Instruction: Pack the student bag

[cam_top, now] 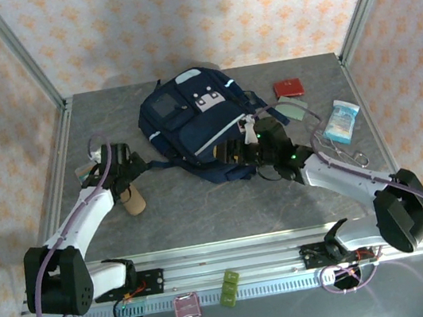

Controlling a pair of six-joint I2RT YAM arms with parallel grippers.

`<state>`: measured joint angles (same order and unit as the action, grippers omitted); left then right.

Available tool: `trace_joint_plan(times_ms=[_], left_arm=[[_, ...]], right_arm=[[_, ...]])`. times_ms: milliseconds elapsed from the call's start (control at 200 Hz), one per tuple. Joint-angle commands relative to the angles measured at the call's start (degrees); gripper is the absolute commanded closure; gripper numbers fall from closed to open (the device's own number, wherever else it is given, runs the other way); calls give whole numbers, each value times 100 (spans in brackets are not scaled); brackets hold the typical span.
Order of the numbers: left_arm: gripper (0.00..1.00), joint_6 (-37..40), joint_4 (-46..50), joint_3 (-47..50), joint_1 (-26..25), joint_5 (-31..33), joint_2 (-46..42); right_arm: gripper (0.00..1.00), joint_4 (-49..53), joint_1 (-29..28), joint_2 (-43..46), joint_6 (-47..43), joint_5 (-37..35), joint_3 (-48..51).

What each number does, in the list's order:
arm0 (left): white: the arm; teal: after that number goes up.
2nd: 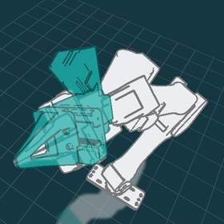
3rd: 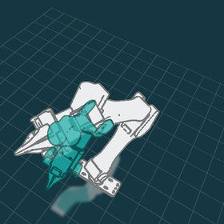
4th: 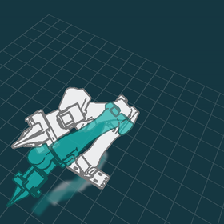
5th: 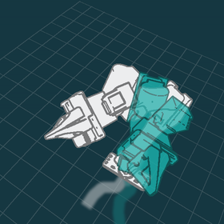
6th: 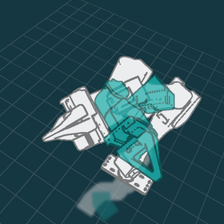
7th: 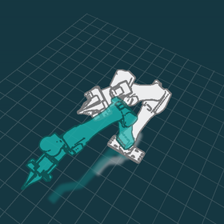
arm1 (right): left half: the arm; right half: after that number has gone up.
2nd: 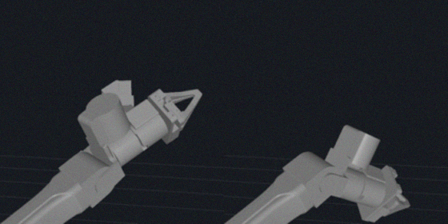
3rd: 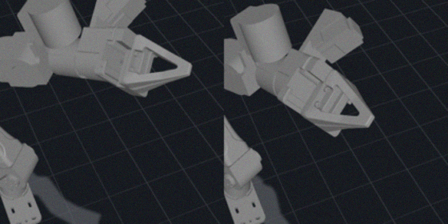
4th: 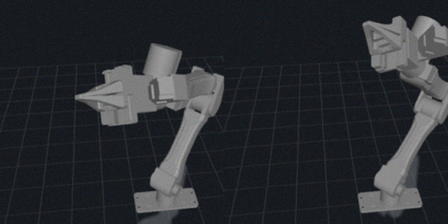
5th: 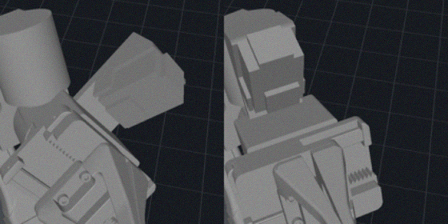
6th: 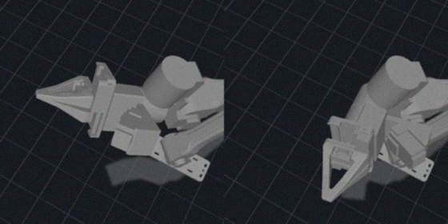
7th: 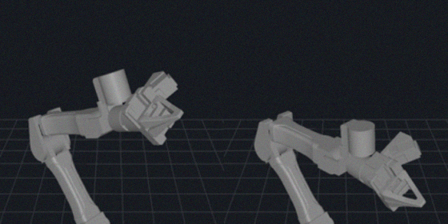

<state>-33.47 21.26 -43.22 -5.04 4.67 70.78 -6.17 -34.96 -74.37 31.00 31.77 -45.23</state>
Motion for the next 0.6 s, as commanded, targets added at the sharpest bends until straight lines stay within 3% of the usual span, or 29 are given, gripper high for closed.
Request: trace_joint_plan(times_ms=[0, 65, 255, 425, 551, 596], left_arm=[[1, -45, -55, 177, 196, -7, 220], [1, 94, -131, 198, 306, 182, 486], [5, 225, -485, 195, 549, -57, 1167], [14, 306, -627, 122, 564, -189, 1672], [29, 342, -700, 154, 566, -388, 1772], [41, 353, -710, 144, 573, -502, 1765]], right_arm=[[31, -279, -13, 52, -40, 47, -99], [31, -288, -20, 55, -32, 67, -92], [31, -292, -20, 187, 37, -56, 62], [32, -344, -22, 249, 125, -98, 163], [32, -354, -20, 286, 151, -171, 194], [32, -367, -20, 291, 164, -167, 206]])
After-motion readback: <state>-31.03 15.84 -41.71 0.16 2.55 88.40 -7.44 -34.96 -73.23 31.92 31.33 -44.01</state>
